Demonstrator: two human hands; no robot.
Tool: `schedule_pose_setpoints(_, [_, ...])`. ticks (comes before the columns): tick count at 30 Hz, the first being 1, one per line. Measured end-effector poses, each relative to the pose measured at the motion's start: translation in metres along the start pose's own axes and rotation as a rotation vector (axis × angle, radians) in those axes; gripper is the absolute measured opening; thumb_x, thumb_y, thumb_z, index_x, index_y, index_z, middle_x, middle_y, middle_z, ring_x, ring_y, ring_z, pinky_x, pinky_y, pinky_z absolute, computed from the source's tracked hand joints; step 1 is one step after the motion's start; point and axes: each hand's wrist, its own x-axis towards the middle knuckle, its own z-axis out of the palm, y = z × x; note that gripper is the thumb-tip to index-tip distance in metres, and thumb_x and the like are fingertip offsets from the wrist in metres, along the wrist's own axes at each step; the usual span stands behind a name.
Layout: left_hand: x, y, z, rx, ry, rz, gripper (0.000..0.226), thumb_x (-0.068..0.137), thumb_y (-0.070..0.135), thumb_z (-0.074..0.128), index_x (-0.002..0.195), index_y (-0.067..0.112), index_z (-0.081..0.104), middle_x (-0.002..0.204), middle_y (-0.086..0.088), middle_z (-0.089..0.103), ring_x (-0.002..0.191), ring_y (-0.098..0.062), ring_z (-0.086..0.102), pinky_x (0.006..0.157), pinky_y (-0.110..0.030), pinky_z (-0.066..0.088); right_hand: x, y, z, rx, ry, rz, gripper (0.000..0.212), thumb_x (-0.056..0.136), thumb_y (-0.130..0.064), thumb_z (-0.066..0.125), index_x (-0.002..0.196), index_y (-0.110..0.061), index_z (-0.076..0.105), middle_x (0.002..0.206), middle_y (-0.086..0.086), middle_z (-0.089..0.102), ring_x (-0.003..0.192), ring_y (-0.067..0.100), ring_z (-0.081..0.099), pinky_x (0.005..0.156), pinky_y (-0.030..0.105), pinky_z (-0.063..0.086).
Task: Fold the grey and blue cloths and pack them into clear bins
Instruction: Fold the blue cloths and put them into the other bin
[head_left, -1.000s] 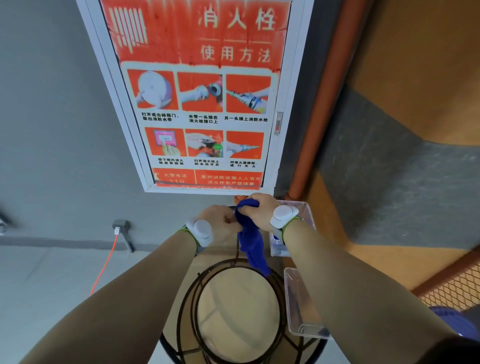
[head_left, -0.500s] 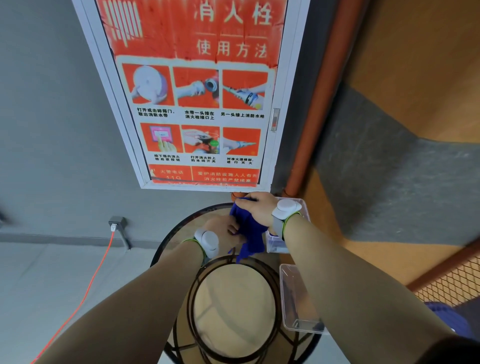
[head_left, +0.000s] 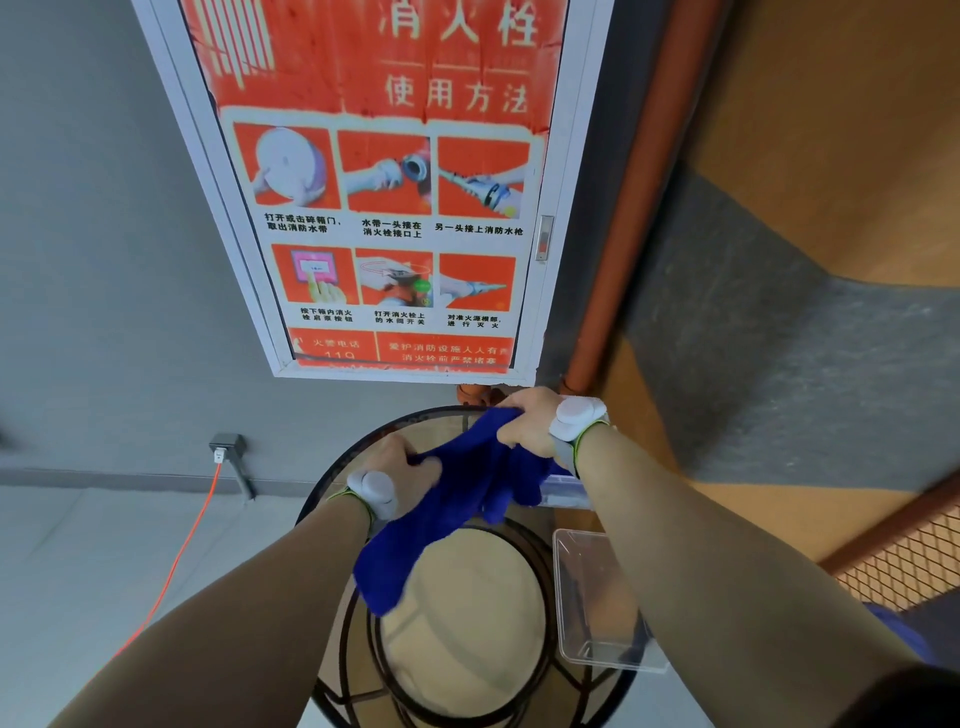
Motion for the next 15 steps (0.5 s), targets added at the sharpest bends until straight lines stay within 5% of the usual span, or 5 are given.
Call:
schedule_pose_setpoints(4, [0.005,-0.024,-0.005,0.247,-0.024,-0.066,0.016,0.085,0.018,0.052,0.099,0.011,0.052,0.087,-0.001,0.055,0.074,-0.02,0.046,0.067,-0.028,0.041,0.012,-0.001,-0.011,0.014,-0.016,0.104,0.035,0.101,0.0,0.058,0.135,0.003,0.064,0.141,0.021,0.061,0.128,0.036,0.059,0.108,0.036,0.046])
schedule_pose_setpoints(9, [0.002,-0.05,-0.014,0.258,0.043,-0.221,0.011,0.081,0.01,0.052,0.083,0.011,0.063,0.083,-0.006,0.065,0.076,-0.023,0.06,0.062,-0.027,0.045,0.017,0.026,0.001,-0.096,0.245,0.139,0.035,0.098,-0.012,0.062,0.132,-0.007,0.068,0.136,0.017,0.064,0.126,0.034,0.06,0.103,0.037,0.049])
schedule_pose_setpoints(12, [0.003,-0.061,-0.023,0.226,0.137,-0.276,0.024,0.095,0.011,0.053,0.106,0.007,0.074,0.108,-0.012,0.073,0.097,-0.028,0.068,0.075,-0.03,0.049,0.019,0.037,-0.003,-0.145,0.371,0.188,0.03,0.098,-0.011,0.056,0.124,-0.007,0.07,0.127,0.015,0.069,0.114,0.032,0.066,0.099,0.036,0.054])
schedule_pose_setpoints(15, [0.007,-0.066,-0.028,0.065,0.239,-0.305,0.026,0.1,0.013,0.056,0.115,0.009,0.076,0.12,-0.016,0.073,0.11,-0.035,0.068,0.091,-0.037,0.054,0.021,0.038,-0.009,-0.178,0.362,0.176,0.038,0.097,-0.009,0.058,0.132,0.004,0.065,0.133,0.027,0.063,0.124,0.039,0.061,0.099,0.041,0.051])
